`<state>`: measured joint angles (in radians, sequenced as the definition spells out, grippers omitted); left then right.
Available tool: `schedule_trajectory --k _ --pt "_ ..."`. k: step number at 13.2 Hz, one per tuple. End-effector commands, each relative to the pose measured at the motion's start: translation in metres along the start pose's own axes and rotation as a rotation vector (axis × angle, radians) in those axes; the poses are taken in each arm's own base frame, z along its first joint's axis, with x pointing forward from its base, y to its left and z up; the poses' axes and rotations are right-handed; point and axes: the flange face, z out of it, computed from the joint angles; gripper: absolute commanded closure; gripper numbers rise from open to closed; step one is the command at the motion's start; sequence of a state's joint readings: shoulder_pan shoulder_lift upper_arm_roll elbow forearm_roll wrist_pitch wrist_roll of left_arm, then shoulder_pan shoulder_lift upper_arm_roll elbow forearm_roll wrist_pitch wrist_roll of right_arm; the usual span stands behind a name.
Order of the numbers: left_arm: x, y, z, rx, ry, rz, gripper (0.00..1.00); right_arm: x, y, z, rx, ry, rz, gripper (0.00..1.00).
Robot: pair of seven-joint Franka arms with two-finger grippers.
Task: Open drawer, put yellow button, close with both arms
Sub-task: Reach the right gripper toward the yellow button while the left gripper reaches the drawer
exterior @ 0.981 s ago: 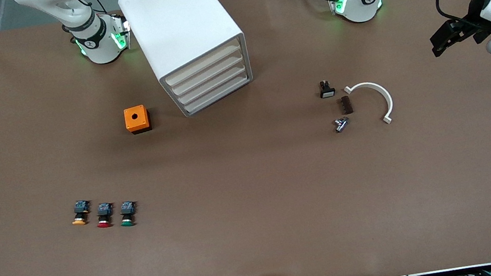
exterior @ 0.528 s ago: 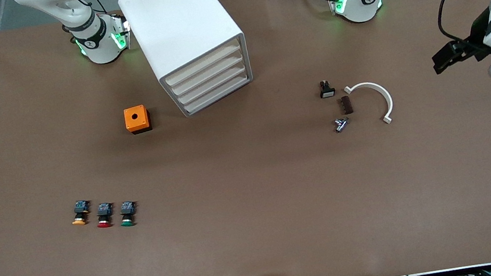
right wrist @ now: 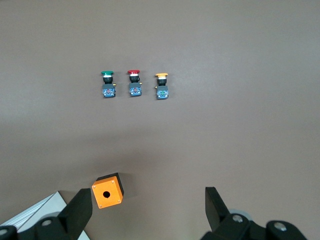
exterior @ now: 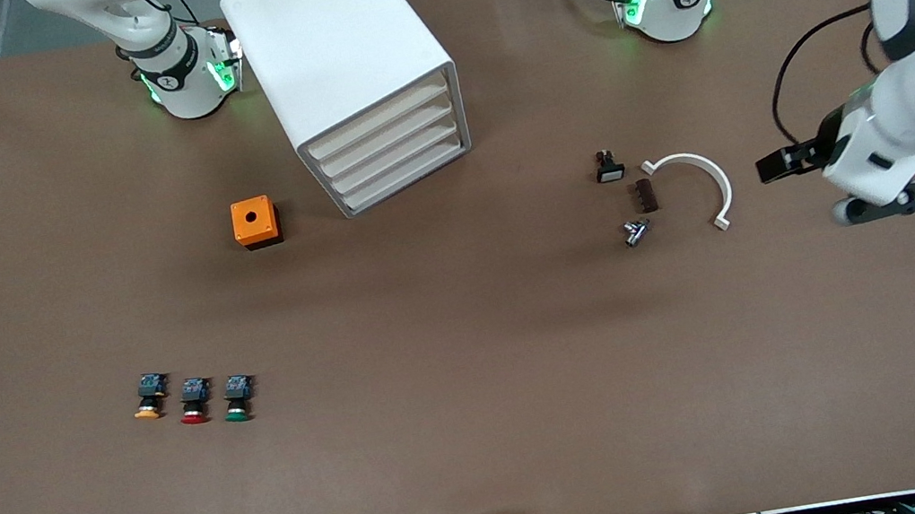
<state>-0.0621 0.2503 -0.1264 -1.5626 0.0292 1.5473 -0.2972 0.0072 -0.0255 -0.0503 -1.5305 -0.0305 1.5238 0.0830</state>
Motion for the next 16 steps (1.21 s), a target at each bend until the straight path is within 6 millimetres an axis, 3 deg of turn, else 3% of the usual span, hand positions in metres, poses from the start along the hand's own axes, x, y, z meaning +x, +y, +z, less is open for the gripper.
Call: schedule_trajectory --k 1,2,4,10,14,16 --pt "0.028 0.03 0.027 0.014 -0.049 -0.111 0.0 -0.007 0.002 -0.006 0.016 0.004 -0.009 0.0" --pt "0.032 0.035 0.039 0.015 -0.071 -0.155 0.0 -0.006 0.002 -0.005 0.016 0.004 -0.009 0.0" --pt "0.033 0.065 0.053 0.03 -0.086 -0.231 0.0 -0.007 0.002 -0.006 0.016 0.003 -0.009 0.0" --pt "0.007 0.159 0.092 0.11 -0.108 -0.525 0.0 0.004 0.002 -0.007 0.025 0.024 -0.003 0.0" --pt "-0.011 0.216 0.13 0.054 -0.308 -0.823 0.0 0.036 -0.007 0.036 0.042 0.008 -0.023 0.0" --pt "-0.017 0.239 0.145 0.025 -0.4 -0.92 0.0 0.061 -0.014 0.077 0.04 -0.014 -0.068 0.0"
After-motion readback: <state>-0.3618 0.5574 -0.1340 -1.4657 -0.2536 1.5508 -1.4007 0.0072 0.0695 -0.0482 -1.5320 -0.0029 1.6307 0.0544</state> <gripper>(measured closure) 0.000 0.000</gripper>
